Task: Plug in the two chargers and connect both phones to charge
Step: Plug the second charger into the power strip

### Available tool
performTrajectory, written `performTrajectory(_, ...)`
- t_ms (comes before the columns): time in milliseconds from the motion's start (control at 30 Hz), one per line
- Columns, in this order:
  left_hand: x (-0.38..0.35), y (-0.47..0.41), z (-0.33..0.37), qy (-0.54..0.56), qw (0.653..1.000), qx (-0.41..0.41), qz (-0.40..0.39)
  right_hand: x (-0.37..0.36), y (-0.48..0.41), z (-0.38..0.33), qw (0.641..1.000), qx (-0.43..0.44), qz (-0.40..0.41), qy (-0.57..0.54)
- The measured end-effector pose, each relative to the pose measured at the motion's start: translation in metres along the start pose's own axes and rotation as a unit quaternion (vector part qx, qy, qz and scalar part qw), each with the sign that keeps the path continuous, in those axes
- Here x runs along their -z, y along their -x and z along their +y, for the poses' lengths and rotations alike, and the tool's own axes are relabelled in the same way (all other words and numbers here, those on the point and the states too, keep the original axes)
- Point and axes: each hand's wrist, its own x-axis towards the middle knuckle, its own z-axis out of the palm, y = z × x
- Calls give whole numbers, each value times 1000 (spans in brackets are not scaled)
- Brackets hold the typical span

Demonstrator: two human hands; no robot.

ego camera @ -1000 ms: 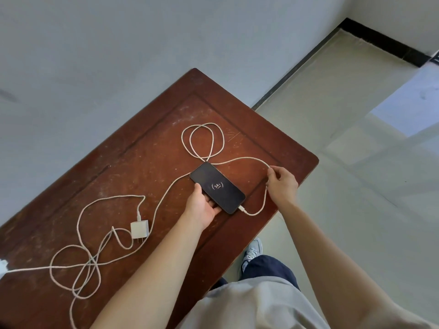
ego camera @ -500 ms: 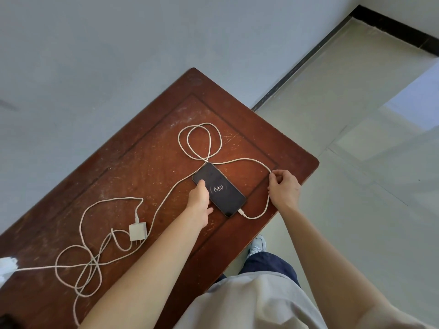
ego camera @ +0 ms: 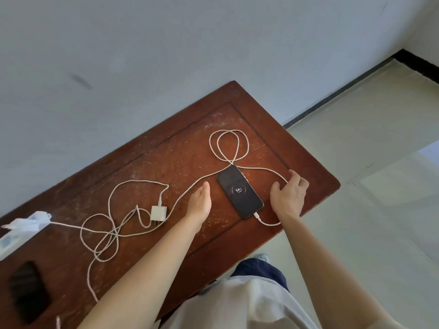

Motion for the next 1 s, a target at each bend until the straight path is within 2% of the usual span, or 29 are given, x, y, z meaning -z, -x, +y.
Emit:
performTrajectory(67,32,11,-12,-80,989,-109,57,-18,10,-19,999,47,-27,3)
performTrajectory(133,66,16,-30,-203,961,-152,114,-40,25,-38,992,107,-68,15)
performTrajectory(200,101,19,-56,-322,927,-120,151,-66,45,-54,982,147,-115,26)
performTrajectory(300,146,28,-100,-385,901,-85,182,-104,82,-74,960,192,-198,44)
performTrajectory(400,181,35,-146,-401,894,-54,190,-137,121,-82,935,228,-261,68)
performTrajectory(533,219,29,-196,-420,896,-15,146,-176,161,-82,920,207,-308,126)
performTrajectory(667,258,22,-236,-430,901,6,63,-206,199,-82,917,198,-271,217)
performTrajectory(767,275,16,-253,-438,898,-27,28,-224,222,-84,925,179,-216,258)
performTrajectory(833,280,10,-255,-442,896,-47,17,-233,230,-88,936,147,-201,247)
performTrajectory(933,287,4,-255,-452,889,-66,-4,-238,240,-95,965,95,-179,167)
performTrajectory(1000,294,2,-255,-447,890,-89,-7,-238,245,-106,975,95,-148,134)
